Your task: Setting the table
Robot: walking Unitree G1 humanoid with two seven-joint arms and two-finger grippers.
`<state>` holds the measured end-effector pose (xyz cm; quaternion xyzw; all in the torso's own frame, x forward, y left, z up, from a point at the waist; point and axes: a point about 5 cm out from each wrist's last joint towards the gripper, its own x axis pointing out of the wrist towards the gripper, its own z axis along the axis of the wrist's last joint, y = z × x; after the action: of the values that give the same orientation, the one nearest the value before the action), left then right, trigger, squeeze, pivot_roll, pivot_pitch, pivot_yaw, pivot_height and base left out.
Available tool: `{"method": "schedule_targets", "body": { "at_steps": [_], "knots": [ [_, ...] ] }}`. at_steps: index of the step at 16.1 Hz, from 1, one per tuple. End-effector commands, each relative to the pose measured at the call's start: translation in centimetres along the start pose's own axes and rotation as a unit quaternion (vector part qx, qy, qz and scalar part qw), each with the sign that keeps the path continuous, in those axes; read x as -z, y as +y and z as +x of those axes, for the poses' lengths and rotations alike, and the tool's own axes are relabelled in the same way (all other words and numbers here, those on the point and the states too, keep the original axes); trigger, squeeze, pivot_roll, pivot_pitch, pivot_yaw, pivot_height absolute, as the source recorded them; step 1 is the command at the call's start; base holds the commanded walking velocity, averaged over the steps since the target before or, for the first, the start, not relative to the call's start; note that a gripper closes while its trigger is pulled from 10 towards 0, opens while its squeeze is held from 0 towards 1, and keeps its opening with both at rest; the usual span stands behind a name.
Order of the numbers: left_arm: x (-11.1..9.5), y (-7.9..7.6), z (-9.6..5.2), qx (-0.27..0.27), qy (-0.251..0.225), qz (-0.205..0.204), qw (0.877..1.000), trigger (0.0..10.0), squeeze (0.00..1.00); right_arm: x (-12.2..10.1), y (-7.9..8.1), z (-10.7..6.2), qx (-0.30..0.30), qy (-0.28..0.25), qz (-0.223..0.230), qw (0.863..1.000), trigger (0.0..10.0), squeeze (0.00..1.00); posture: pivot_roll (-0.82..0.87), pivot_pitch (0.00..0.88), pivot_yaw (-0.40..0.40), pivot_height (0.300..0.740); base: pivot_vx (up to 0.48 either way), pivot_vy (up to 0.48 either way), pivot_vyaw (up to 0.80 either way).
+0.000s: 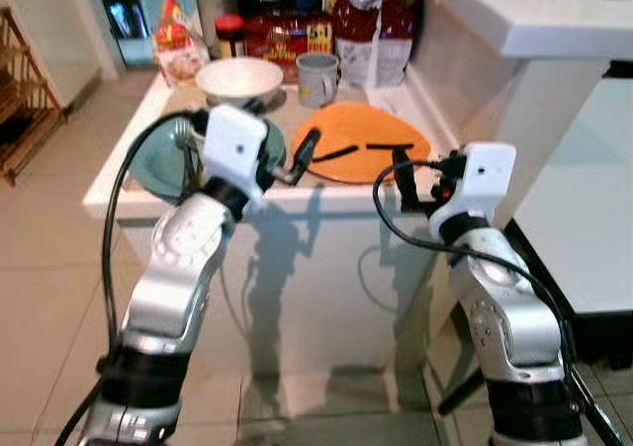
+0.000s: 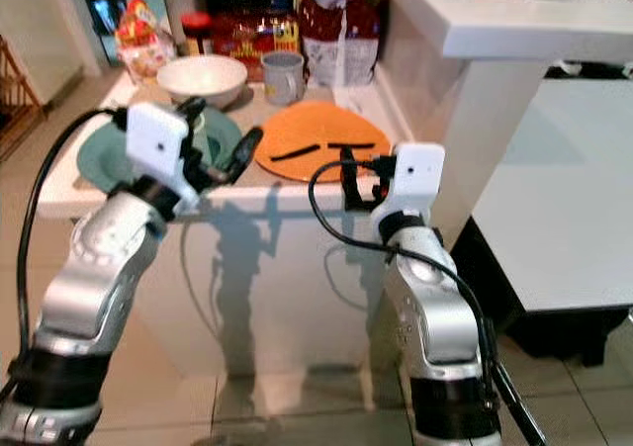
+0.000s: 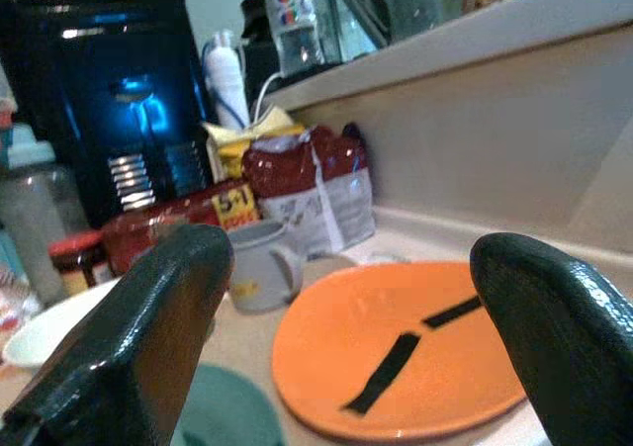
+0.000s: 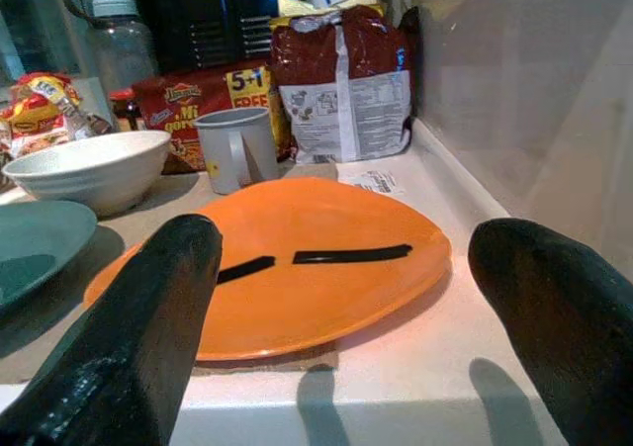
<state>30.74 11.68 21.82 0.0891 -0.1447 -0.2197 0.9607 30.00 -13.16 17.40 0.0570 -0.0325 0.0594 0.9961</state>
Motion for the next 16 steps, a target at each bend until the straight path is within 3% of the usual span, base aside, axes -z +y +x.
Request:
{"method": "schedule_targets", "body": {
  "at_steps": [1, 5, 8, 11, 16],
  "knots": [
    [0.3, -0.3, 0.4, 0.012, 0.005, 0.003, 1.000, 10.0, 0.00, -0.4, -0.2, 0.2, 0.005, 0.000, 0.015, 1.000, 10.0, 0.00, 0.10, 0.005, 0.009, 0.740, 0.000, 0.000, 0.00],
    [1.0, -0.8, 1.2, 0.027, 0.026, 0.015, 0.999, 10.0, 0.00, 0.3, -0.1, 1.7, 0.007, 0.051, 0.027, 0.998, 10.0, 0.00, 0.09, 0.013, 0.009, 0.740, 0.000, 0.000, 0.00],
    [1.3, -1.1, 0.9, 0.046, 0.036, 0.018, 0.998, 10.0, 0.00, 0.8, -1.5, 3.8, 0.057, 0.094, 0.049, 0.993, 10.0, 0.00, 0.11, 0.011, -0.001, 0.740, 0.000, 0.000, 0.00],
    [1.8, -1.5, 0.6, 0.071, 0.050, 0.021, 0.996, 10.0, 0.00, 0.8, -2.6, 5.4, 0.088, 0.111, 0.066, 0.988, 10.0, 0.00, 0.11, 0.011, -0.009, 0.740, 0.000, 0.000, 0.00],
    [1.8, -1.7, 0.1, 0.085, 0.053, 0.018, 0.995, 10.0, 0.00, 0.6, -3.0, 8.0, 0.082, 0.134, 0.111, 0.981, 10.0, 0.00, 0.12, 0.018, -0.012, 0.740, 0.000, 0.000, 0.00]
  ]
}}
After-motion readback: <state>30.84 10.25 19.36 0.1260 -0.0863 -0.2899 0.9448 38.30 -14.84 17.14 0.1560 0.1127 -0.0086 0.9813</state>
